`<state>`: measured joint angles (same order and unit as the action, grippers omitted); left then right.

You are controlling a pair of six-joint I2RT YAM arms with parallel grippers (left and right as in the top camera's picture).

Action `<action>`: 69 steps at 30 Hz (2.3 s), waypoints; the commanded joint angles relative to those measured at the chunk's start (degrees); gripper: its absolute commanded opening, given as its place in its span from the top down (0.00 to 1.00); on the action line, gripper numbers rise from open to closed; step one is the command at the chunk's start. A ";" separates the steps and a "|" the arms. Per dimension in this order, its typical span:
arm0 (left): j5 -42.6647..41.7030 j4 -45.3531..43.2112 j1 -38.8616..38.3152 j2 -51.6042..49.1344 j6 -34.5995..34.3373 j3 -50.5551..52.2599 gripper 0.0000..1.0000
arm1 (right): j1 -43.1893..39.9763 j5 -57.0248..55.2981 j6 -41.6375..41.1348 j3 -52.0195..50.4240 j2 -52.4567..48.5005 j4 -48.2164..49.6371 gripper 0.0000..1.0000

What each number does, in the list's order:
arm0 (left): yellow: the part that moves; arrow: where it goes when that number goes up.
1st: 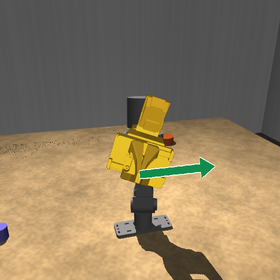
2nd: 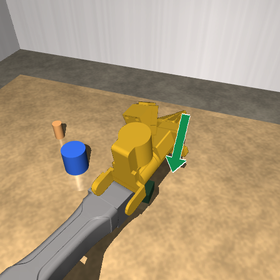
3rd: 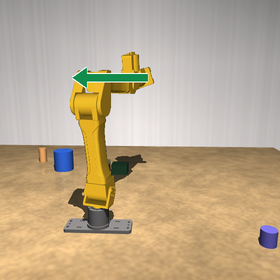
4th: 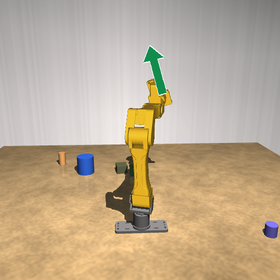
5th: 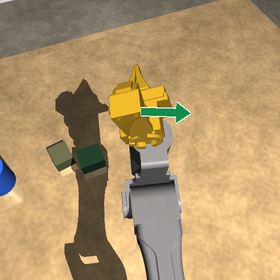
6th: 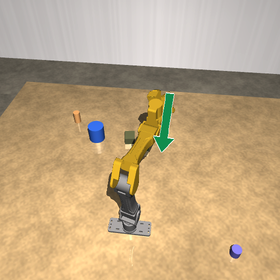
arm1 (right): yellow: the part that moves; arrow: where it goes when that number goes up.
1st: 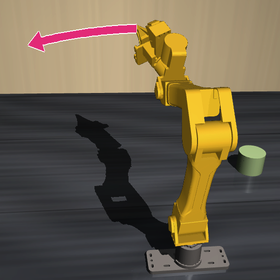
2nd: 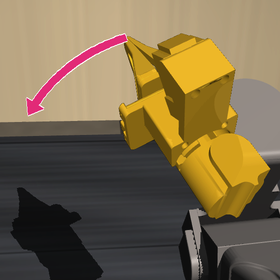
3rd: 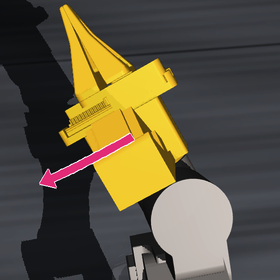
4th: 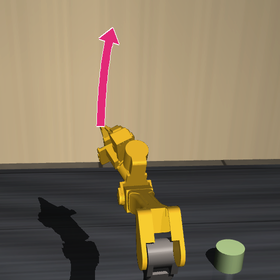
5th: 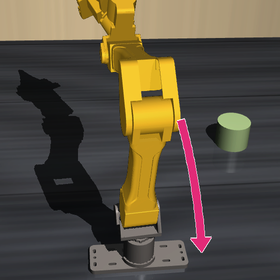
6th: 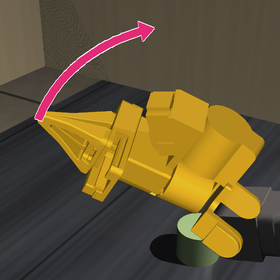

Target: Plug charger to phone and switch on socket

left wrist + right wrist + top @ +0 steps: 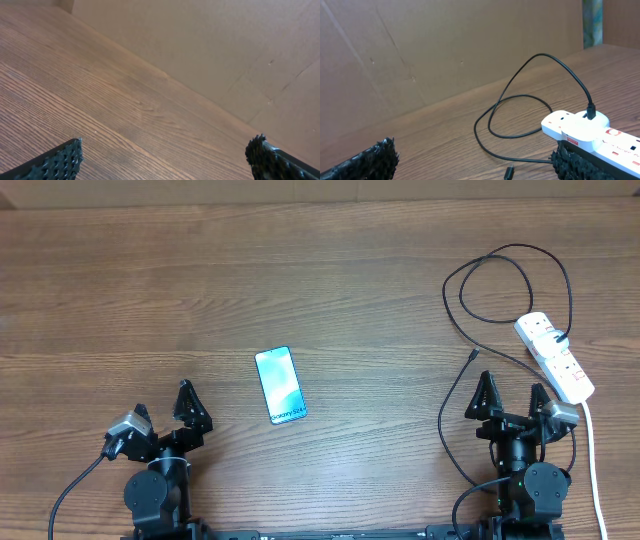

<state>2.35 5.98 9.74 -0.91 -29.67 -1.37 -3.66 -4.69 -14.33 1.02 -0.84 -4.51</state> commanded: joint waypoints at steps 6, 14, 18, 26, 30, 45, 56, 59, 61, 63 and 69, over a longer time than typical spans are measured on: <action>0.59 -0.26 -2.27 0.57 -0.33 0.33 0.00 | 0.11 0.31 0.90 -0.57 0.68 0.22 0.00; 0.59 -0.26 -2.27 0.57 -0.33 0.33 0.00 | 0.11 0.31 0.90 -0.57 0.68 0.22 0.00; 0.59 -0.26 -2.27 0.57 -0.33 0.33 0.00 | 0.11 0.31 0.90 -0.57 0.68 0.22 0.00; 0.61 -0.26 -2.27 0.57 -0.31 0.33 0.00 | 0.11 0.31 0.90 -0.57 0.68 0.22 0.00; 0.61 -0.26 -2.27 0.57 -0.33 0.33 0.00 | 0.11 0.31 0.90 -0.57 0.68 0.22 0.00; 0.59 -0.26 -2.27 0.57 -0.31 0.33 0.00 | 0.11 0.31 0.90 -0.57 0.68 0.22 0.00; 2.05 -0.39 -2.27 0.57 0.31 0.33 0.00 | 0.11 0.31 0.90 -0.57 0.68 0.22 0.00; 2.03 -0.42 -2.27 0.57 0.31 0.33 0.00 | 0.11 0.31 0.90 -0.57 0.68 0.22 0.00; 0.70 -0.26 -2.27 0.57 0.39 0.33 0.00 | 0.11 0.31 0.90 -0.57 0.68 0.22 0.00; -0.92 -0.22 -2.27 0.55 1.97 0.33 0.00 | 0.11 0.31 0.90 -0.57 0.68 0.22 0.00; -5.49 0.11 -2.27 0.55 6.40 -0.15 0.00 | 0.11 0.31 0.90 -0.57 0.68 0.22 0.00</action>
<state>0.36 5.98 7.57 -0.91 -26.76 -1.37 -3.66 -4.71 -14.28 1.02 -0.84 -4.51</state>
